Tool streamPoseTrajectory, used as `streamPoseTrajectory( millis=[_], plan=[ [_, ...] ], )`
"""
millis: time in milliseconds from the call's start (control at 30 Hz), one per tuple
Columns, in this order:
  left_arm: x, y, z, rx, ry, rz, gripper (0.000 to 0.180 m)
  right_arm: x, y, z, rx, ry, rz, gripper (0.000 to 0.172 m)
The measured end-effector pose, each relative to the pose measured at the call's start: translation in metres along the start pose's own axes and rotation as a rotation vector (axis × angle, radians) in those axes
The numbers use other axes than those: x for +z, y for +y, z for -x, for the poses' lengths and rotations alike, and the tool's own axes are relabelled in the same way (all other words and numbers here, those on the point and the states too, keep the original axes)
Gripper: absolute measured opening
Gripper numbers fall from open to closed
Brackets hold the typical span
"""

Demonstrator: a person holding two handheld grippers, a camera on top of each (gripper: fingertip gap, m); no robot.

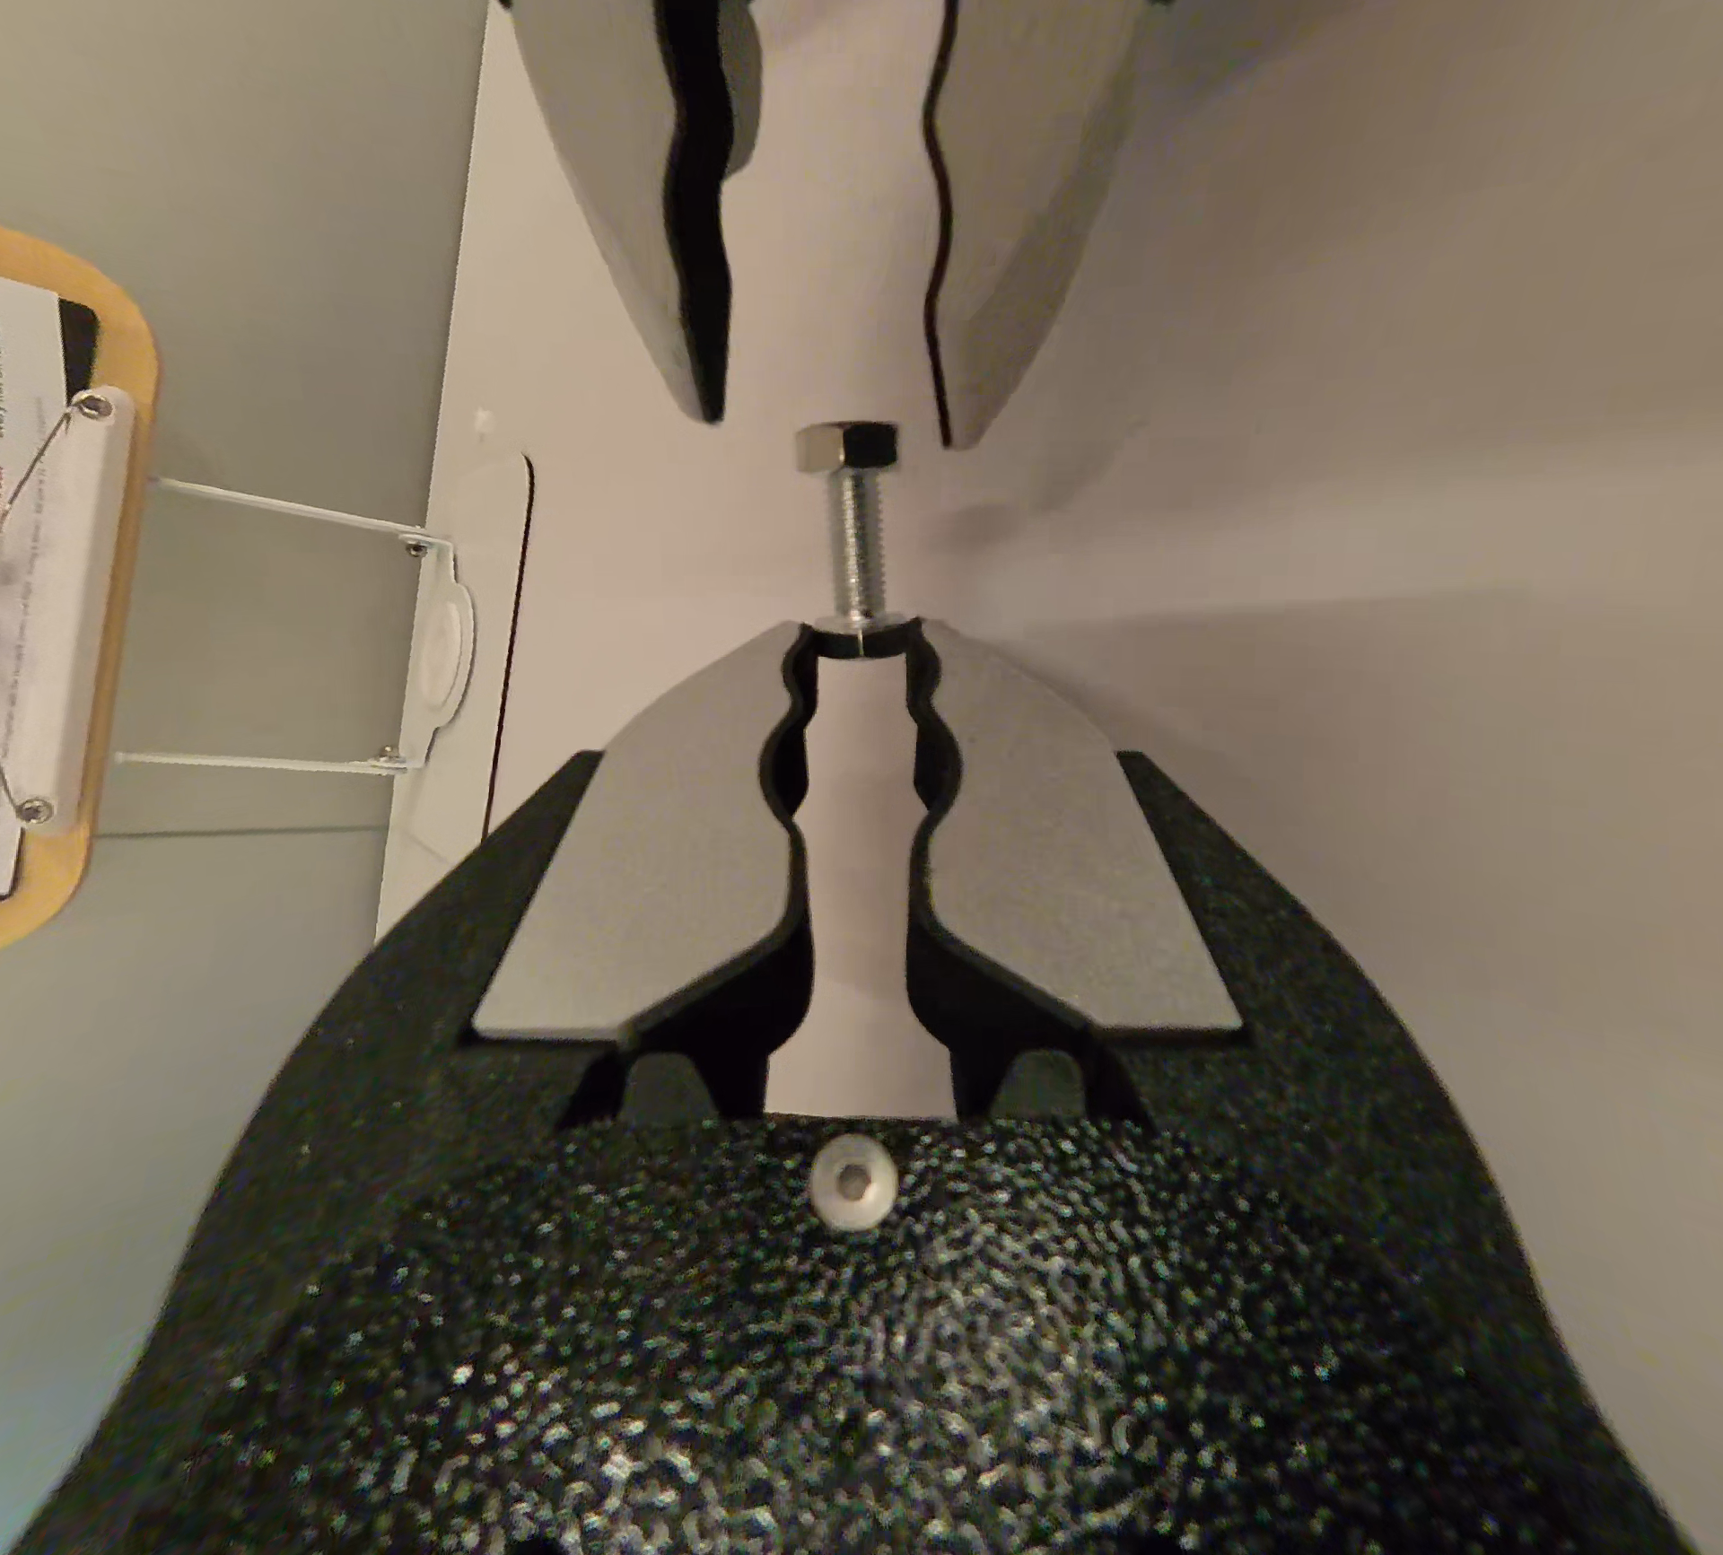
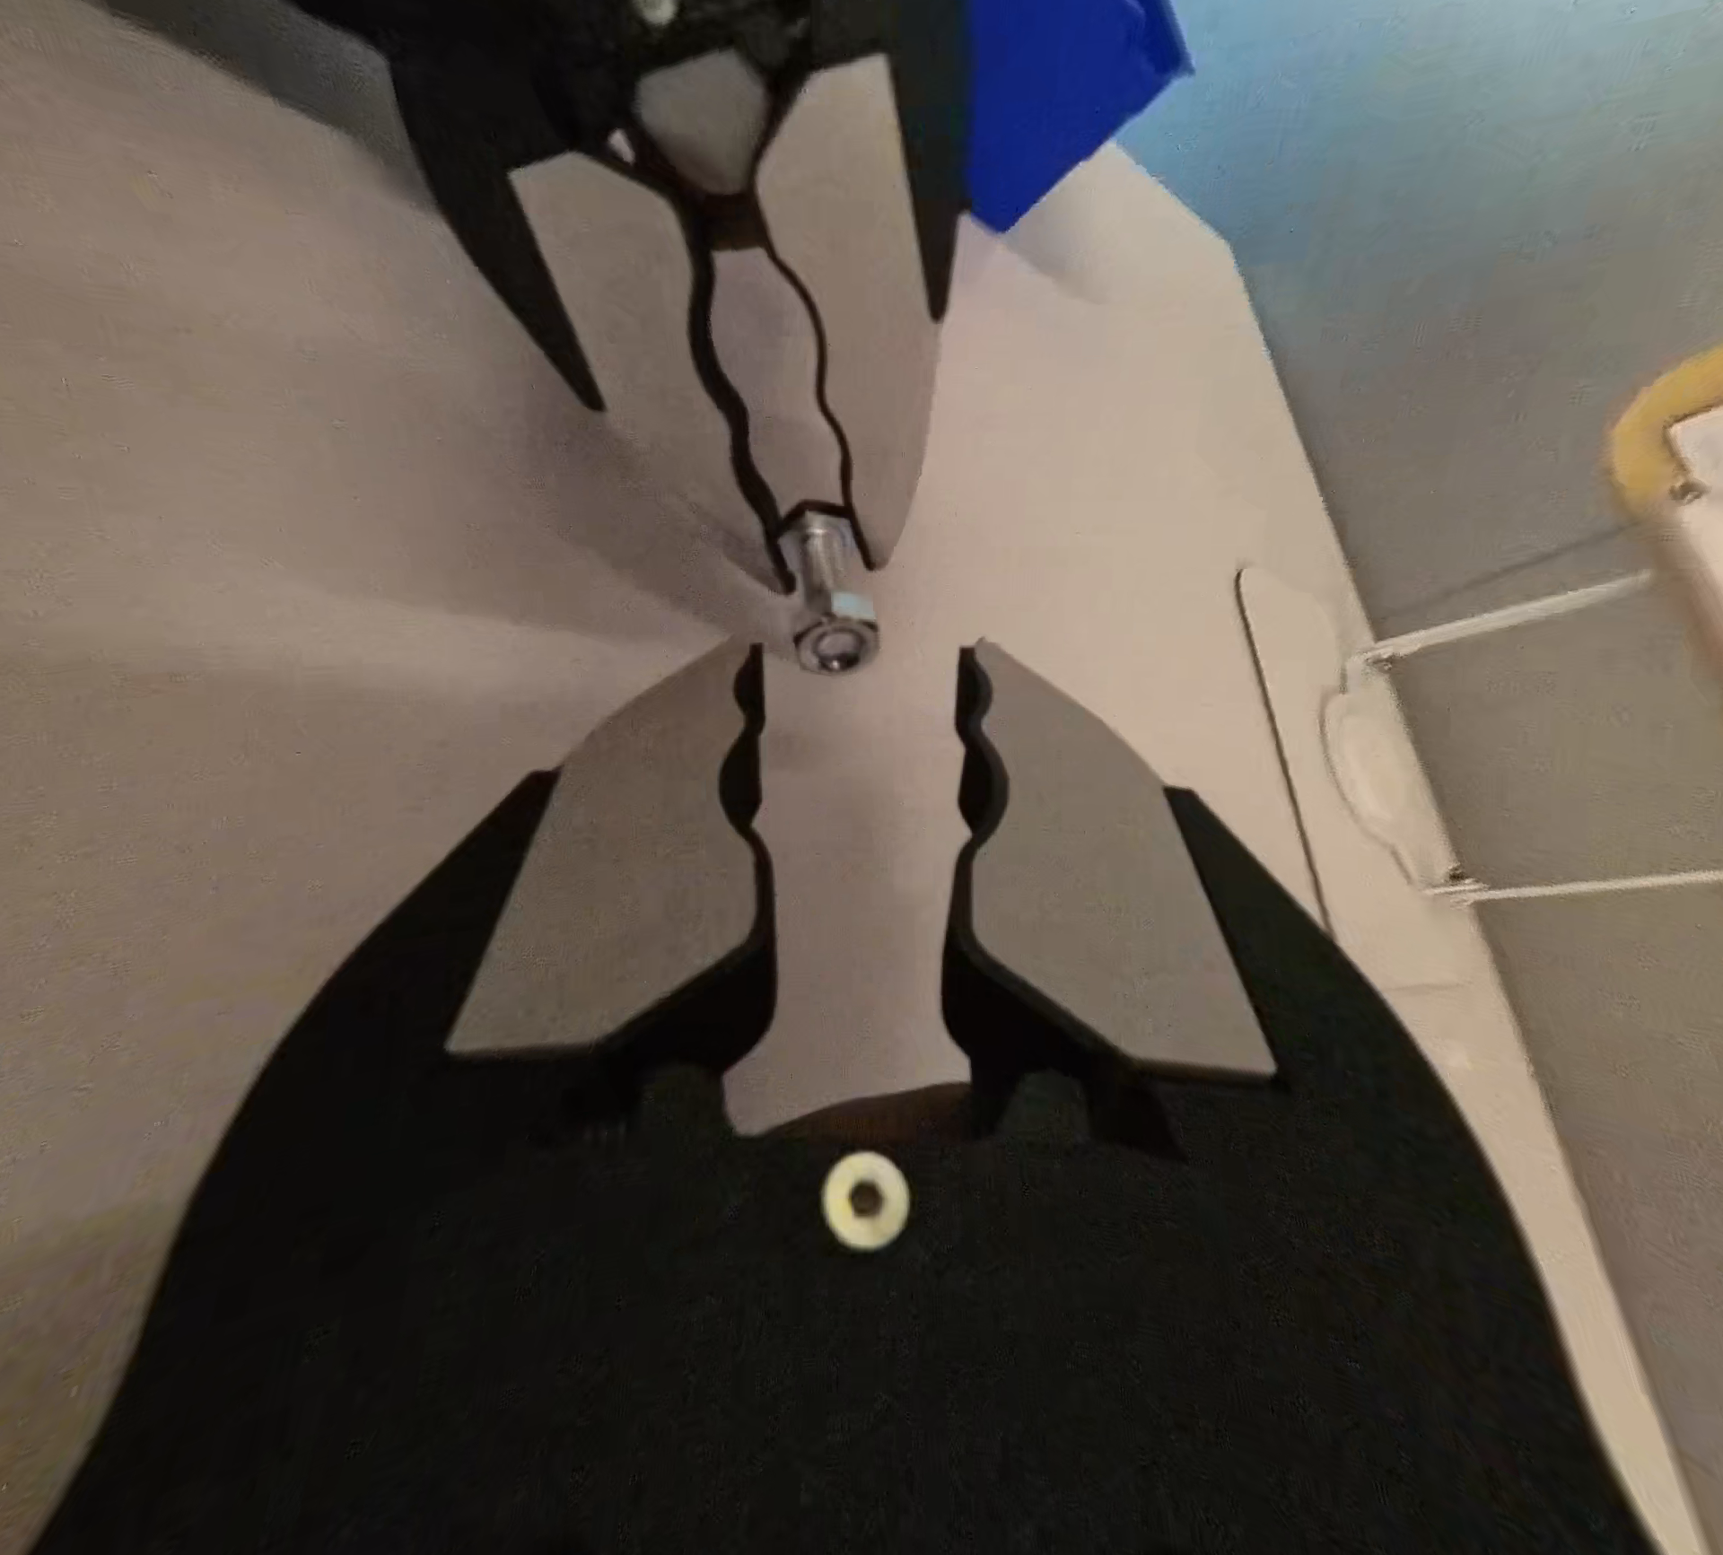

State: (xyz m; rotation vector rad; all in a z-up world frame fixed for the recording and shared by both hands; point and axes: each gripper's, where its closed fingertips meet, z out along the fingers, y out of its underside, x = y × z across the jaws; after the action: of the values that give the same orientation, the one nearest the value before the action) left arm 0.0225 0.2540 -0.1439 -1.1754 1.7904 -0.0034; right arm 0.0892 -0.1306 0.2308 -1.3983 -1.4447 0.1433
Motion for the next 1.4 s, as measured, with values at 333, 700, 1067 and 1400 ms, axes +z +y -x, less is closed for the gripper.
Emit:
streamPoseTrajectory(
  millis=[333, 700, 1067, 1400],
  plan=[
    [0.003, -0.004, -0.006, 0.075, 0.003, 0.004, 0.018, -0.002, -0.005, 0.01, 1.1, -0.435, -0.049, 0.018],
    [0.0, -0.001, 0.001, -0.024, 0.011, -0.009, 0.017, -0.004, 0.003, -0.002, -0.061, 0.018, 0.001, 0.036],
    [0.001, -0.003, 0.0, 0.031, -0.009, 0.0, 0.017, -0.006, -0.002, 0.009, 0.998, -0.44, -0.047, 0.026],
    [0.001, -0.007, -0.006, 0.014, 0.029, -0.027, 0.017, -0.001, 0.004, 0.008, -0.021, -0.016, 0.077, 0.02]
  ],
)
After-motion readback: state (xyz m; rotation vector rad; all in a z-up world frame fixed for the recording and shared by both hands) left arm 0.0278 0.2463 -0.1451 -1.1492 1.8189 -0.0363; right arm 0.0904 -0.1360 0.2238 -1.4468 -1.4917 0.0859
